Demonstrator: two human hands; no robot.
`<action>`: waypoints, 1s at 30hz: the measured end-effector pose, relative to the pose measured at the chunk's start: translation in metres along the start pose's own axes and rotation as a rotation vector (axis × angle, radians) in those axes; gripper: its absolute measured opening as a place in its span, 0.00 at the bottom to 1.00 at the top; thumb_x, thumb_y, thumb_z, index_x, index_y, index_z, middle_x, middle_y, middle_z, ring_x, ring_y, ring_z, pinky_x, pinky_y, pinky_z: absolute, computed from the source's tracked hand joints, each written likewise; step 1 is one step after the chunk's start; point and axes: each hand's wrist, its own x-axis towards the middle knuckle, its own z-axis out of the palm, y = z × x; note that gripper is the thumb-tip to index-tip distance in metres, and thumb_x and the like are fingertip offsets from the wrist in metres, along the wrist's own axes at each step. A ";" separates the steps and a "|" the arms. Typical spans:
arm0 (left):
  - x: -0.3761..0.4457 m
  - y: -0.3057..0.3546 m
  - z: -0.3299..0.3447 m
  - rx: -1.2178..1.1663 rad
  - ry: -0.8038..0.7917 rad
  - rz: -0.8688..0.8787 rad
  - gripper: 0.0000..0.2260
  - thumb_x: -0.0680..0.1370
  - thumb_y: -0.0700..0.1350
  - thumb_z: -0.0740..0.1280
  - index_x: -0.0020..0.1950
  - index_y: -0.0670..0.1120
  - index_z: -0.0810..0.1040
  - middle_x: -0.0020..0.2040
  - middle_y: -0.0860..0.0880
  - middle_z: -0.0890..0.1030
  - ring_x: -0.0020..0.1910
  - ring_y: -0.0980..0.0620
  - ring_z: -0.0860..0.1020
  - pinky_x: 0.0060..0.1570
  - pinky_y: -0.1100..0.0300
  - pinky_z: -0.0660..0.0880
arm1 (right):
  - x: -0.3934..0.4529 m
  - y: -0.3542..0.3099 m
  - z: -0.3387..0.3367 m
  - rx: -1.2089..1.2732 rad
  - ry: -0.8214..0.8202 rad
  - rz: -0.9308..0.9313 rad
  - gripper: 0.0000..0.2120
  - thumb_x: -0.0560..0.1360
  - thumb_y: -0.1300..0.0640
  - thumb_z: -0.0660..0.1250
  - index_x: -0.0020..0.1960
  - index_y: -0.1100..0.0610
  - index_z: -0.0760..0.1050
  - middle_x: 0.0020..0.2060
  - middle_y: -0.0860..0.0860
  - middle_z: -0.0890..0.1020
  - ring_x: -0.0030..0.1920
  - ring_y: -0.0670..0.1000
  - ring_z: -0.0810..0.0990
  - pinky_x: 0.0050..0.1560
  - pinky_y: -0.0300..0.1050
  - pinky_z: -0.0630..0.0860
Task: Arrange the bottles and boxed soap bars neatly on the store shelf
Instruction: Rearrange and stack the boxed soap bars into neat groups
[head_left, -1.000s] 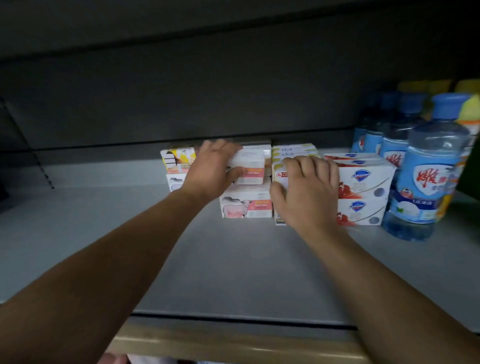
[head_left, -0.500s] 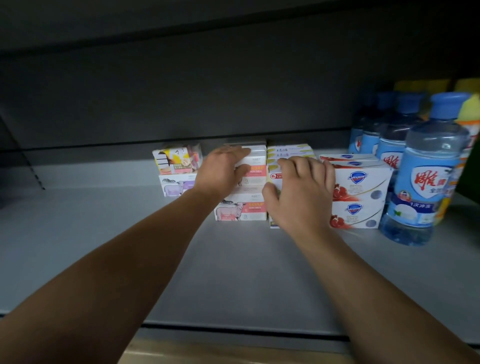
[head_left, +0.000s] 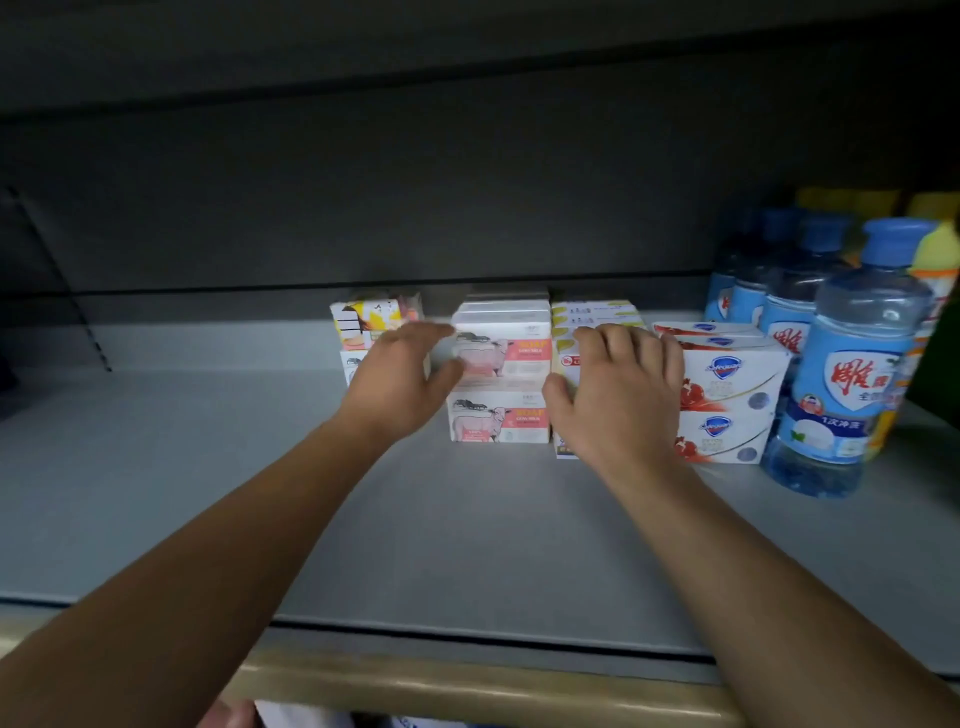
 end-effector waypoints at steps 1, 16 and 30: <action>-0.013 -0.010 -0.005 0.002 -0.033 -0.036 0.18 0.78 0.52 0.66 0.65 0.47 0.77 0.64 0.46 0.79 0.62 0.45 0.76 0.59 0.56 0.71 | 0.001 0.000 -0.002 -0.018 -0.026 0.005 0.25 0.76 0.42 0.56 0.67 0.54 0.71 0.62 0.54 0.76 0.65 0.58 0.69 0.73 0.59 0.55; -0.095 -0.111 -0.036 0.127 -0.322 -0.209 0.26 0.72 0.63 0.54 0.59 0.50 0.79 0.58 0.49 0.81 0.60 0.45 0.76 0.58 0.54 0.74 | 0.035 -0.120 0.006 0.333 -0.184 -0.321 0.22 0.75 0.48 0.67 0.67 0.54 0.71 0.63 0.51 0.73 0.65 0.55 0.70 0.60 0.48 0.69; -0.090 -0.131 -0.024 0.016 -0.258 -0.273 0.24 0.68 0.61 0.57 0.55 0.51 0.81 0.54 0.51 0.83 0.61 0.46 0.73 0.59 0.57 0.73 | 0.140 -0.200 0.101 0.148 -0.292 -0.167 0.25 0.74 0.42 0.68 0.68 0.52 0.71 0.62 0.57 0.76 0.59 0.64 0.77 0.55 0.51 0.75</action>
